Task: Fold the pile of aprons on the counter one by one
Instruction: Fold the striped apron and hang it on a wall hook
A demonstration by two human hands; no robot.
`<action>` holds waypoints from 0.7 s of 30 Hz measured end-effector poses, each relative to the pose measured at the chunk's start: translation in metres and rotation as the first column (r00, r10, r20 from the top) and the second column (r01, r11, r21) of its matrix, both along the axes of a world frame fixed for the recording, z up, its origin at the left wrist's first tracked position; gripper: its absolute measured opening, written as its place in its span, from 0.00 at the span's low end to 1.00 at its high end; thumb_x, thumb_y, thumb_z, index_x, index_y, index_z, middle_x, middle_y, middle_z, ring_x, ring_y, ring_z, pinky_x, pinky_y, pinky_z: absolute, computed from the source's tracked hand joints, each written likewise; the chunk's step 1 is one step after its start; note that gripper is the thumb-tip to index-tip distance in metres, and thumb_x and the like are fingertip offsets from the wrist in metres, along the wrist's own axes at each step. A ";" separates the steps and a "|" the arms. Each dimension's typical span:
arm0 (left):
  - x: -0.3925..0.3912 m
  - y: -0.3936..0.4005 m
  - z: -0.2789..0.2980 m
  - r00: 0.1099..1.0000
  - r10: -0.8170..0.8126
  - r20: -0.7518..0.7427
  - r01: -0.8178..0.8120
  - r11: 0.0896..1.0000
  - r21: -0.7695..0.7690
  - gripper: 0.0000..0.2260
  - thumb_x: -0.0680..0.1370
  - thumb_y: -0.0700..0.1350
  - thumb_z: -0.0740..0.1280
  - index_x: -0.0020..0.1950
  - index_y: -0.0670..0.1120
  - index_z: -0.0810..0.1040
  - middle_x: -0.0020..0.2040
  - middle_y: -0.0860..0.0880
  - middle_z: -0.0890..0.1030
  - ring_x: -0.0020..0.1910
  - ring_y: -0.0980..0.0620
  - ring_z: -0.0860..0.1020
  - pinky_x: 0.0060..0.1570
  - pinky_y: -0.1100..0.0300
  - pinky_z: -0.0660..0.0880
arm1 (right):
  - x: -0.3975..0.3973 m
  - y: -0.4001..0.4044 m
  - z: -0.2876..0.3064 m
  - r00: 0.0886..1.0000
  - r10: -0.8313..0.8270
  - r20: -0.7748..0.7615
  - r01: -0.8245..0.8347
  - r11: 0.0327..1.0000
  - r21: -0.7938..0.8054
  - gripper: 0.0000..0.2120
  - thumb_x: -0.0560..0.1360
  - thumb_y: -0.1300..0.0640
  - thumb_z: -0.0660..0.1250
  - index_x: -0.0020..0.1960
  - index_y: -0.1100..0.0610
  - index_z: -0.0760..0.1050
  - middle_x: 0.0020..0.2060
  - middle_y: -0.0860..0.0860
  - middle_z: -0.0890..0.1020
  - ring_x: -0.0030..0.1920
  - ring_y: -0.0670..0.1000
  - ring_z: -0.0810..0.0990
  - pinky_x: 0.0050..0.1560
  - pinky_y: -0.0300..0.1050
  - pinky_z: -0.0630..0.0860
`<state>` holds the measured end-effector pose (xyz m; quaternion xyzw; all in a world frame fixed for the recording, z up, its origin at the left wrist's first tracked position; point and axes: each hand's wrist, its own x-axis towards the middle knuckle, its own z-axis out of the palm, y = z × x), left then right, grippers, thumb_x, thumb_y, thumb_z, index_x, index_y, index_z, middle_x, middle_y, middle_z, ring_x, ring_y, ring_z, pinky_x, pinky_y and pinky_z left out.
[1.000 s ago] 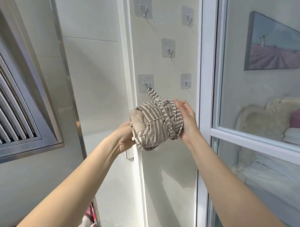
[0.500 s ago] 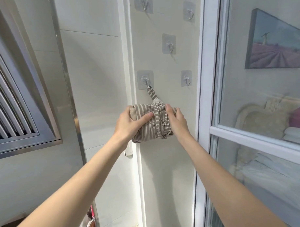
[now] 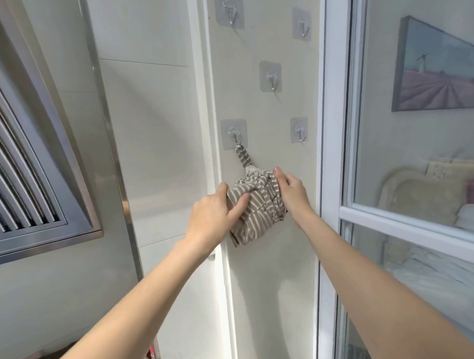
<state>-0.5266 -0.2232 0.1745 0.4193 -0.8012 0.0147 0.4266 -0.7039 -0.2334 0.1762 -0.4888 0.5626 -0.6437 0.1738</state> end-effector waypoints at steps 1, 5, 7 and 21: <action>0.000 0.001 0.000 0.999 0.030 0.025 -0.030 1.000 -0.004 0.19 0.78 0.61 0.57 0.48 0.44 0.67 0.38 0.46 0.79 0.44 0.40 0.77 0.40 0.52 0.67 | -0.001 0.002 -0.001 0.999 0.001 -0.040 -0.001 1.000 0.012 0.24 0.79 0.43 0.56 0.53 0.64 0.76 0.49 0.59 0.81 0.53 0.58 0.78 0.58 0.54 0.73; 0.004 0.007 -0.007 0.988 -0.107 -0.111 0.124 0.979 0.159 0.27 0.74 0.60 0.65 0.66 0.47 0.64 0.59 0.49 0.74 0.56 0.48 0.74 0.52 0.56 0.69 | -0.001 0.010 -0.003 0.996 0.045 -0.076 -0.042 0.998 0.046 0.23 0.79 0.42 0.56 0.55 0.61 0.76 0.52 0.56 0.81 0.55 0.55 0.78 0.62 0.54 0.72; 0.007 0.009 -0.010 0.968 -0.181 -0.172 0.219 0.947 0.236 0.36 0.67 0.65 0.66 0.68 0.48 0.63 0.61 0.50 0.72 0.56 0.49 0.76 0.57 0.52 0.72 | -0.002 0.014 0.000 0.995 0.057 -0.084 -0.053 0.997 0.054 0.21 0.79 0.42 0.57 0.54 0.59 0.75 0.52 0.55 0.81 0.56 0.54 0.78 0.61 0.52 0.72; 0.024 0.004 -0.004 0.888 -0.286 -0.360 0.429 0.796 0.427 0.26 0.68 0.45 0.77 0.60 0.54 0.68 0.52 0.52 0.78 0.49 0.51 0.80 0.54 0.55 0.76 | 0.032 0.021 0.091 0.875 0.095 -0.475 -0.021 0.987 0.159 0.15 0.74 0.58 0.68 0.59 0.60 0.73 0.51 0.53 0.78 0.54 0.52 0.76 0.54 0.42 0.70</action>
